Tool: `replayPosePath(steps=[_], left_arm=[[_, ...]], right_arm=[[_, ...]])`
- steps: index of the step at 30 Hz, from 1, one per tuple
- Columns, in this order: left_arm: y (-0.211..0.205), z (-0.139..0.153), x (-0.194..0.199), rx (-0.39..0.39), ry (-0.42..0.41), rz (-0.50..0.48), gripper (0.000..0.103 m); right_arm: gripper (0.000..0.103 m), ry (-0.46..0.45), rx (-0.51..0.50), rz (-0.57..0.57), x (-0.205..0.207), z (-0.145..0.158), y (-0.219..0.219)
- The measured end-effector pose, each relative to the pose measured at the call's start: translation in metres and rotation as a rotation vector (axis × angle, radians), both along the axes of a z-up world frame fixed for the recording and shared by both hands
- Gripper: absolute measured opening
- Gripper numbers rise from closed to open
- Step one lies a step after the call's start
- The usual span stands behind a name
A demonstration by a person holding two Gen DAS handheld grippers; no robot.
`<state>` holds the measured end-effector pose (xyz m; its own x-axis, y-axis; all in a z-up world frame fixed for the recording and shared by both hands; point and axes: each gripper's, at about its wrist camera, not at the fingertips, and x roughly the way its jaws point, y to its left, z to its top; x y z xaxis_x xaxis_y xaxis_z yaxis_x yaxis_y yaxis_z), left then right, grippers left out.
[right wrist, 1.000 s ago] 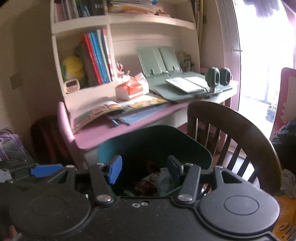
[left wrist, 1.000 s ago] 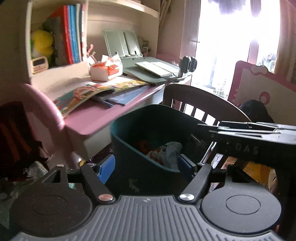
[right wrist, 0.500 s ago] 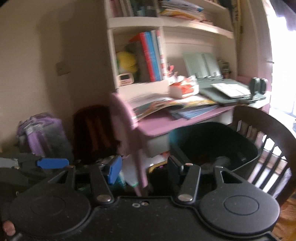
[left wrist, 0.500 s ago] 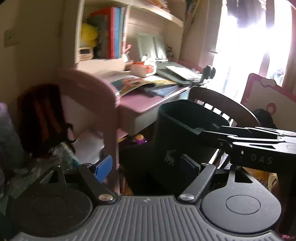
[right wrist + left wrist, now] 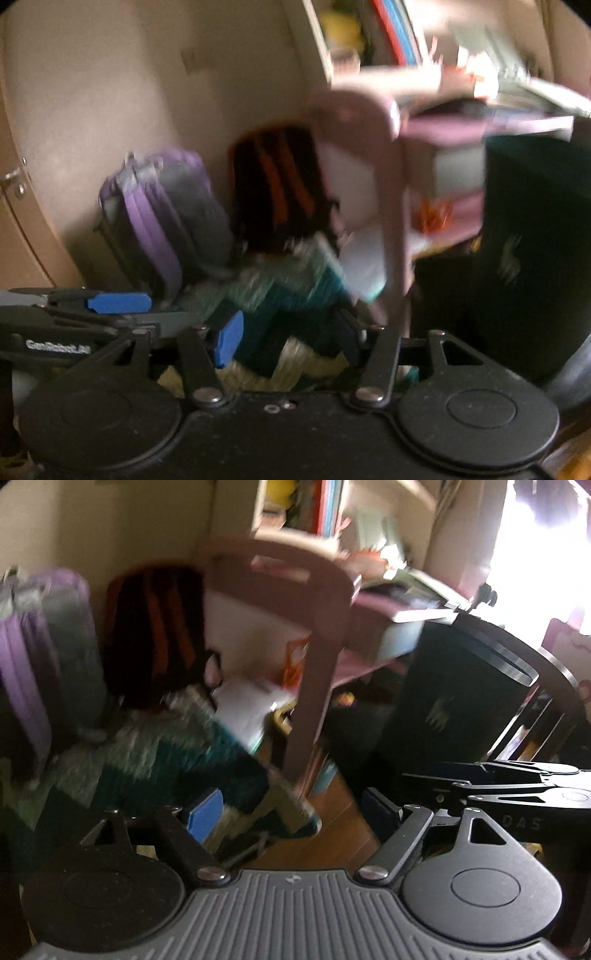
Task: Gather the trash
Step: 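Move both open grippers back down toward the white tissues on the floor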
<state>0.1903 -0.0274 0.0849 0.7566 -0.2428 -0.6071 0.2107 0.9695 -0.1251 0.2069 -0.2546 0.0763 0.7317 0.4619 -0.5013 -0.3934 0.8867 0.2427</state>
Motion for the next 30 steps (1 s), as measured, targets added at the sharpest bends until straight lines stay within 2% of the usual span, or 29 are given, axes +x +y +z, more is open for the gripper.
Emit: replayPosePath(steps=[5,8,12,20,25,30], left_arm=[[0.021,-0.064,0.018,0.018,0.086,0.024,0.083],[0.035,-0.109,0.030,0.006,0.161,0.042,0.090],[0.049,-0.174,0.052,-0.027,0.283,0.072,0.091],[0.056,-0.303,0.095,0.012,0.507,0.095,0.092],[0.051,-0.364,0.122,0.021,0.596,0.081,0.092],[0.044,-0.422,0.144,0.060,0.646,0.066,0.092]], right_arm=[[0.054,0.155,-0.008,0.035,0.031,-0.068,0.023],[0.054,0.249,-0.024,0.033,0.048,-0.111,0.035],[0.054,0.385,-0.051,-0.005,0.077,-0.168,0.044],[0.054,0.622,-0.146,-0.099,0.135,-0.285,0.057],[0.054,0.747,-0.177,-0.144,0.170,-0.350,0.063],[0.054,0.830,-0.217,-0.173,0.204,-0.407,0.070]])
